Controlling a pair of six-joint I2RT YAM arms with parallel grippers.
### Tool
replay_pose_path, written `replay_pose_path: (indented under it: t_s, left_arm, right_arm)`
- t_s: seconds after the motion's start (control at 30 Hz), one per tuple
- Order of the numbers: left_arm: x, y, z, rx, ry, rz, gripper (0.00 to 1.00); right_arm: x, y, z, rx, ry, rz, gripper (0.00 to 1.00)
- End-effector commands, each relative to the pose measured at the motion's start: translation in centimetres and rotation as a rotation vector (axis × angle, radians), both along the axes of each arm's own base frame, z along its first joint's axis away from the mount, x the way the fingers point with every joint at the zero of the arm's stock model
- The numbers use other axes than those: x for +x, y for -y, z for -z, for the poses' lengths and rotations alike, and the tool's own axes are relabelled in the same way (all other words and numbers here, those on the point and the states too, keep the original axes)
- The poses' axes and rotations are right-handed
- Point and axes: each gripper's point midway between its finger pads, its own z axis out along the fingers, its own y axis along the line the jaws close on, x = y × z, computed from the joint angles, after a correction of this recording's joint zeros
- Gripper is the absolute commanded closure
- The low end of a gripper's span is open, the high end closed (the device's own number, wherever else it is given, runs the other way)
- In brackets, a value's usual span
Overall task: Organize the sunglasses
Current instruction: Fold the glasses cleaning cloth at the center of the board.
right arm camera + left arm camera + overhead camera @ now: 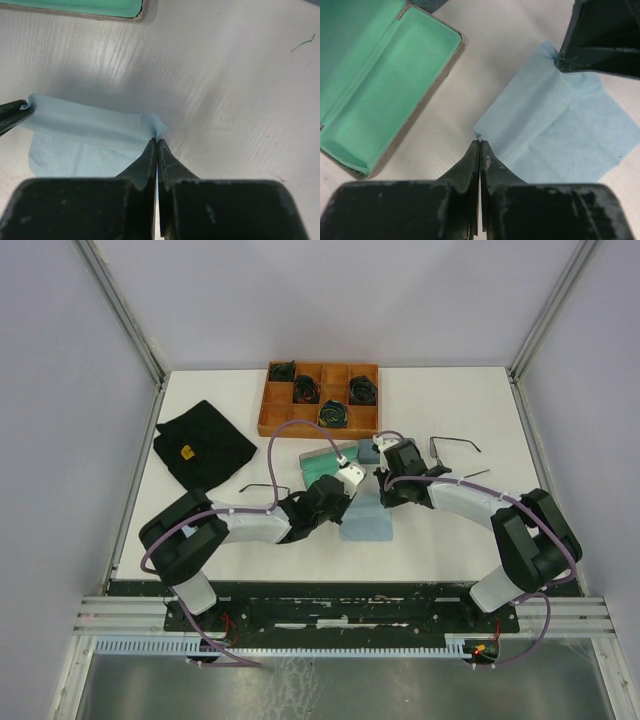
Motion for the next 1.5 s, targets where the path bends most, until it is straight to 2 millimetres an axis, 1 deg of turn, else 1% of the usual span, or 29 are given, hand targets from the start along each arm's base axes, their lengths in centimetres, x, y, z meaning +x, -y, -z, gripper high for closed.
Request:
replay_pose_path:
  t_s: [0.0,0.2,0.4,0.53,0.7,0.83,1.03,1.23,1.3,1.47]
  left_arm:
    - [-0.2,1.3,-3.2,-0.091,0.106,0.098,0.97]
    - [-1.0,1.5,-2.8,-0.098,0.096,0.147,0.97]
    - [-1.8,2.1,-3.0,-0.132,0.081,0.187,0.97]
    - [-2.2,2.1,-2.9,-0.140,0.072,0.203,0.97]
    - [-2.8,2.3,-3.2,-0.157,0.067,0.230,0.97]
    - [-3.3,2.2,-3.6,-0.171,0.067,0.246,0.97]
    - [-5.2,2.4,-3.5,-0.188,0.040,0.294,0.97]
    - [-6.8,2.0,-2.3,-0.197,0.003,0.316,0.97]
    - [-7.4,2.0,-2.4,-0.207,-0.001,0.327,0.97]
    - [-8.8,2.0,-2.4,-0.206,-0.012,0.356,0.97]
  right_arm:
    - [0.5,-0.7,-1.4,0.047,0.049,-0.021,0.98]
    - [-0.5,-0.5,-1.5,0.070,0.048,-0.022,0.96]
    - [-1.5,-0.3,-1.5,0.086,0.041,-0.026,0.92]
    - [-2.0,0.0,-1.5,0.088,0.038,-0.017,0.90]
    - [-2.8,0.1,-1.6,0.105,0.027,-0.014,0.84]
    - [-3.5,0.1,-1.6,0.123,0.016,-0.009,0.83]
    - [-4.8,0.1,-1.1,0.146,-0.032,0.000,0.83]
    - [-6.2,0.6,-0.9,0.144,-0.078,0.019,0.74]
    - [-6.7,0.8,-1.0,0.147,-0.092,0.026,0.70]
    - [-7.7,2.0,-0.9,0.114,-0.128,0.088,0.66]
